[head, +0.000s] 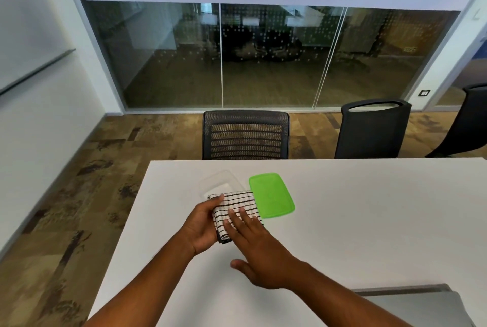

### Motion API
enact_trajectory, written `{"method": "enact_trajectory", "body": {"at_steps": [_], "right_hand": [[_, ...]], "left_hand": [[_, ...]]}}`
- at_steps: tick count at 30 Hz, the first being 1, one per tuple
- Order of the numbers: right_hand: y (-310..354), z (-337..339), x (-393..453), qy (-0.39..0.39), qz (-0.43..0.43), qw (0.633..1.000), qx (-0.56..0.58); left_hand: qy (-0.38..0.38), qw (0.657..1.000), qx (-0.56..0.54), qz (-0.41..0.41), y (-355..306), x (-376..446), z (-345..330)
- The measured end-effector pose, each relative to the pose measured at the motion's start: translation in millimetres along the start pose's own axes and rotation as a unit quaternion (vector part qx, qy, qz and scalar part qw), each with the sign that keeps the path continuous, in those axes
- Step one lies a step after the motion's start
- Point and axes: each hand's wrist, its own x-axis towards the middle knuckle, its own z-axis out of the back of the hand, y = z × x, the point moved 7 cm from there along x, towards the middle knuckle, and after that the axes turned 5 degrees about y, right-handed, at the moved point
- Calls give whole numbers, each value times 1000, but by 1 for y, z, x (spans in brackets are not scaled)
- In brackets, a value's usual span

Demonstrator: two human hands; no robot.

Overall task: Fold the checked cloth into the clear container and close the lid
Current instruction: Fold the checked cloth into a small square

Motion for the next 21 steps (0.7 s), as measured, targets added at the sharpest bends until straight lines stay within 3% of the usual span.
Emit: {"method": "enact_trajectory", "body": {"at_steps": [2,4,6,8,10,11,13,14,16,21], "right_hand": [[-4,5,-2,-38,22,996,73],[-17,23,-4,-156,6,971,181],[-39,37,-7,-268,-62,930,244],[-61,39,-6,-310,-160,898,266],[-79,31,-4,-275,-271,844,373],[-82,23,-1,-228,-301,794,476],[-72,6,8,-115,-297,682,658],[-65,4,9,-84,-287,653,696],[-64,1,10,-94,-287,644,703],[-72,-1,10,-186,-309,671,648]], "left_hand": [[-19,1000,17,5,3,-2,3],[-25,1000,16,6,4,-4,8],[-20,1000,7,4,3,-5,11],[-8,1000,-1,5,2,-7,7],[10,1000,-5,6,3,-8,2],[18,1000,-5,8,4,-7,1],[18,1000,1,7,5,-6,-1],[16,1000,5,6,5,-5,-2],[-7,999,36,-19,4,-1,-2],[-121,959,234,-108,0,0,12]]}}
